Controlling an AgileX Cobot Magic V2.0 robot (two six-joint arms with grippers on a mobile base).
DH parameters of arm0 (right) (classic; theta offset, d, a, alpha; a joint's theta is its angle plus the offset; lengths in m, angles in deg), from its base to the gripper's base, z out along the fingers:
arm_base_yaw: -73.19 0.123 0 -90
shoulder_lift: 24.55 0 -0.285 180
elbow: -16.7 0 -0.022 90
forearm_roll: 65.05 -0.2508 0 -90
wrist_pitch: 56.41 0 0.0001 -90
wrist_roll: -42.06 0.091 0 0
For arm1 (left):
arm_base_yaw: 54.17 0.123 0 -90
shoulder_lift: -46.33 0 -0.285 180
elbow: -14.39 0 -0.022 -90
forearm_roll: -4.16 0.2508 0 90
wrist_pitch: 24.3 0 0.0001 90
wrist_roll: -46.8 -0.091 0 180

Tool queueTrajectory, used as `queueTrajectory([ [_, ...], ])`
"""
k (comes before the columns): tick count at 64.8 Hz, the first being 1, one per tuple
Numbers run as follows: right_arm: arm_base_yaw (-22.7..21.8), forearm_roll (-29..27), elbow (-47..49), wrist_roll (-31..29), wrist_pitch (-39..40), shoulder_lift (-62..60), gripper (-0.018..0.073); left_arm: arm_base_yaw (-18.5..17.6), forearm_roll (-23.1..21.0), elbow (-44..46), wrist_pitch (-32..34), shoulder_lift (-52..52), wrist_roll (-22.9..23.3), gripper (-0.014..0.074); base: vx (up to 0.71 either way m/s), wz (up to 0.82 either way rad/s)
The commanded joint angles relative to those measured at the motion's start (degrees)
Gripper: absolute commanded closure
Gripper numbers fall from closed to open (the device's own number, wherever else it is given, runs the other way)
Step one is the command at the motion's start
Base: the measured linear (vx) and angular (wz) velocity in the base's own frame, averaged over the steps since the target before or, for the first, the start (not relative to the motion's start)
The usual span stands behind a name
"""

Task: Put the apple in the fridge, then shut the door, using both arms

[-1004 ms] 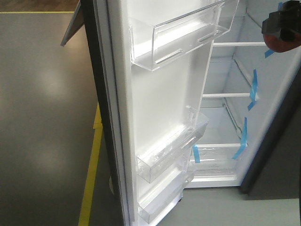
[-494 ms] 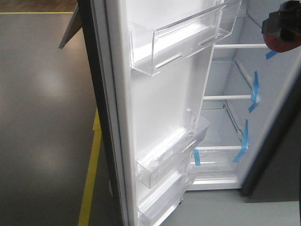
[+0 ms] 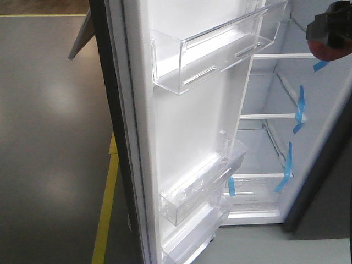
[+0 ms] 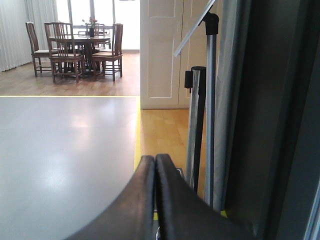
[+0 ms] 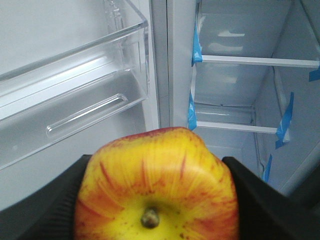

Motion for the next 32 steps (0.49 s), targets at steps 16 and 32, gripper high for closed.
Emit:
queueTrajectory([
  [16,-0.24,-0.54,1.83,0.06,4.33,-1.66,0.0568,0.13,0.04,-1.58,3.96,-0.81,0.45,0.0602,0.03,0.01],
  [32,-0.24,-0.54,1.83,0.06,4.33,-1.66,0.0568,0.13,0.04,-1.58,3.96,-0.81,0.45,0.0602,0.03,0.00],
])
